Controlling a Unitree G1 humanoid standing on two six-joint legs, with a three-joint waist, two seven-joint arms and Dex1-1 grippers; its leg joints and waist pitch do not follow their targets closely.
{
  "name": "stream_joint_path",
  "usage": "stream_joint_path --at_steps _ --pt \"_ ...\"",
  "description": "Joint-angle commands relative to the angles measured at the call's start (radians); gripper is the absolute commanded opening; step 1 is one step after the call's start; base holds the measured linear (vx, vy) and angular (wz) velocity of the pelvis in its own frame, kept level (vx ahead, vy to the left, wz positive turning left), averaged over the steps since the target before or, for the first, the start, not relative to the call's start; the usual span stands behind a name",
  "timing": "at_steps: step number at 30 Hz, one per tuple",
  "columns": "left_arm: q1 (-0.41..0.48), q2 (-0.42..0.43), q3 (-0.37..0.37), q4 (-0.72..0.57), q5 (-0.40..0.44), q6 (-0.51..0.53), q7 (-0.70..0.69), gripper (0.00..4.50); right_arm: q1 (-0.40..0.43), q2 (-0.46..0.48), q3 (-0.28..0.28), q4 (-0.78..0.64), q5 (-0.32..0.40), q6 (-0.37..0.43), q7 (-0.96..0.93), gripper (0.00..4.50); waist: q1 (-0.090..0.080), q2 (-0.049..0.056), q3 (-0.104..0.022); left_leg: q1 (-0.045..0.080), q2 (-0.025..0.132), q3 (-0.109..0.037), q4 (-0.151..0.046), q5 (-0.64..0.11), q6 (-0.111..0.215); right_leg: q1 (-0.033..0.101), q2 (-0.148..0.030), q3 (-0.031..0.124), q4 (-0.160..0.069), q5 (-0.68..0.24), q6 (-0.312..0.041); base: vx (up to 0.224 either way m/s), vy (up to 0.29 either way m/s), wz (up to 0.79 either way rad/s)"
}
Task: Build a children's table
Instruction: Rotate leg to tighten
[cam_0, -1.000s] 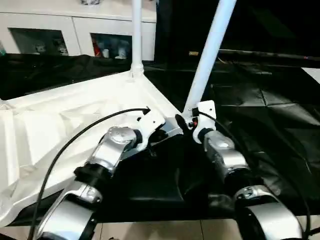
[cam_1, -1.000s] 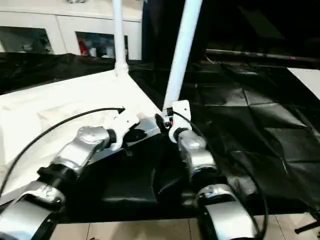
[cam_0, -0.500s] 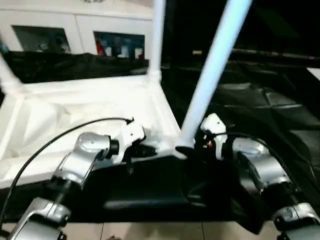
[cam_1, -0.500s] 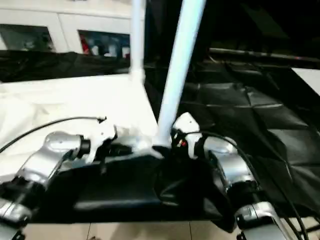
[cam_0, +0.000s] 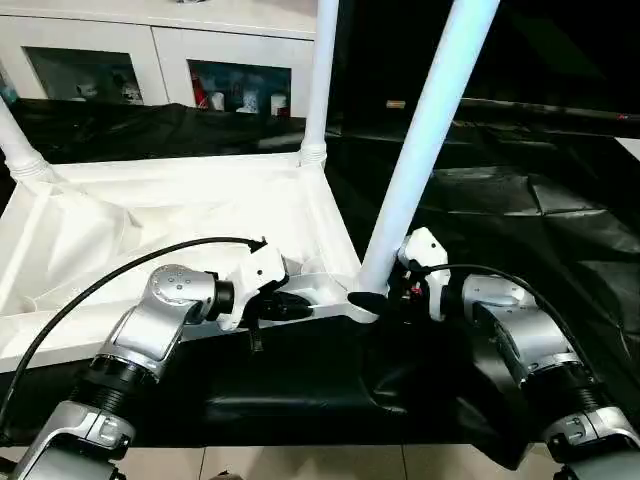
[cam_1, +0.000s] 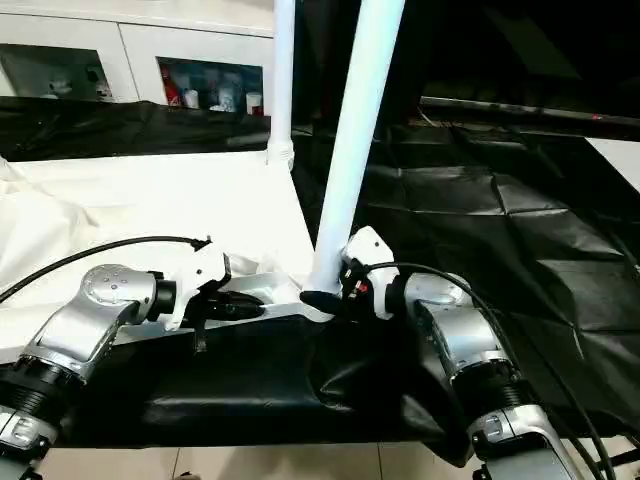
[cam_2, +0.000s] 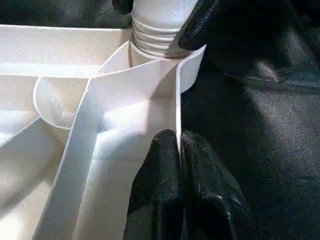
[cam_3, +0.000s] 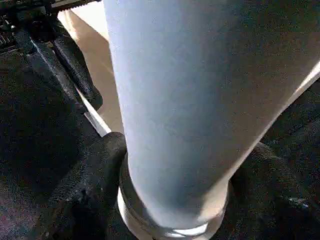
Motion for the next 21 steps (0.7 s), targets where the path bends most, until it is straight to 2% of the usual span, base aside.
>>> stream_joint_path --at_steps 1,5,7,9,11,13,14,15,17,18,19,21 --pt "0.013 -0.016 -0.015 -0.036 -0.044 -0.006 -0.042 0.00 0.004 -0.009 -0.003 -0.009 -0.015 0.016 -0.010 2.84 0.002 -0.008 -0.060 -0.006 0.027 -0.001 -0.062 -0.086 0.060 0.061 -0.073 0.063 -0.076 -0.194 -0.153 0.000 0.000 0.00" --pt "0.014 -0.019 -0.014 -0.039 -0.042 0.001 -0.033 0.00 0.011 0.004 -0.016 0.009 -0.016 0.016 -0.043 2.71 0.002 -0.009 -0.061 -0.006 0.027 -0.001 -0.062 -0.079 0.060 0.061 -0.072 0.063 -0.074 -0.178 -0.157 0.000 0.000 0.00" --pt "-0.002 -0.045 -0.002 -0.007 -0.026 0.023 0.030 0.00 0.002 0.045 -0.059 0.065 -0.014 0.030 -0.158 2.69 0.002 -0.008 -0.060 -0.006 0.026 -0.001 -0.063 -0.085 0.055 0.060 -0.073 0.063 -0.076 -0.191 -0.157 0.000 0.000 0.00" --pt "-0.018 -0.065 0.006 0.025 -0.010 0.032 0.081 0.00 -0.004 0.070 -0.082 0.102 -0.018 0.034 -0.236 2.67 -0.002 -0.008 -0.058 -0.005 0.026 -0.001 -0.065 -0.109 0.036 0.059 -0.074 0.062 -0.082 -0.241 -0.146 0.000 0.000 0.00" --pt "-0.059 -0.109 0.013 0.109 0.028 0.026 0.184 0.00 -0.015 0.123 -0.123 0.167 -0.026 0.046 -0.395 2.67 -0.006 -0.005 -0.055 0.001 0.026 -0.005 -0.069 -0.152 0.008 0.053 -0.074 0.061 -0.091 -0.317 -0.127 0.000 0.000 0.00" --pt "-0.107 -0.161 0.008 0.187 0.068 0.042 0.291 0.00 -0.045 0.188 -0.176 0.240 -0.029 0.065 -0.605 2.67 -0.007 -0.004 -0.057 0.004 0.026 -0.004 -0.070 -0.167 -0.007 0.050 -0.074 0.062 -0.096 -0.332 -0.115 0.000 0.000 0.00" --pt "-0.107 -0.161 0.008 0.187 0.068 0.042 0.291 0.00 -0.045 0.188 -0.176 0.240 -0.029 0.065 -0.605 2.67 -0.009 -0.004 -0.054 0.005 0.023 -0.006 -0.072 -0.189 -0.018 0.049 -0.074 0.061 -0.099 -0.374 -0.106 0.000 0.000 0.00" --pt "-0.109 -0.164 0.008 0.190 0.069 0.043 0.295 0.00 -0.046 0.191 -0.178 0.243 -0.029 0.066 -0.613 2.67 -0.005 -0.005 -0.058 0.006 0.025 -0.007 -0.070 -0.195 -0.015 0.052 -0.079 0.062 -0.100 -0.379 -0.096 0.000 0.000 0.00" --pt "-0.142 -0.204 0.013 0.234 0.085 0.069 0.375 0.00 -0.070 0.226 -0.203 0.285 -0.036 0.072 -0.741 2.67 -0.007 -0.008 -0.057 0.003 0.024 -0.004 -0.071 -0.185 -0.009 0.049 -0.074 0.064 -0.099 -0.349 -0.093 0.000 0.000 0.00" --pt "-0.181 -0.251 0.008 0.279 0.100 0.084 0.438 0.00 -0.105 0.272 -0.218 0.339 -0.033 0.059 -0.830 2.67 -0.008 0.000 -0.059 0.006 0.021 -0.005 -0.072 -0.188 -0.021 0.047 -0.074 0.063 -0.099 -0.352 -0.092 0.000 0.000 0.00" --pt "-0.195 -0.268 0.002 0.293 0.107 0.085 0.451 0.00 -0.121 0.291 -0.209 0.356 -0.044 0.045 -0.851 2.67 -0.006 0.004 -0.060 0.010 0.021 -0.005 -0.071 -0.197 -0.026 0.046 -0.073 0.063 -0.099 -0.340 -0.094 0.000 0.000 0.00" --pt "-0.201 -0.275 -0.002 0.299 0.110 0.082 0.451 0.00 -0.129 0.300 -0.201 0.364 -0.052 0.035 -0.855 2.67 -0.003 0.001 -0.063 0.003 0.023 -0.007 -0.071 -0.184 -0.023 0.054 -0.073 0.062 -0.092 -0.287 -0.097 0.000 0.000 0.00"
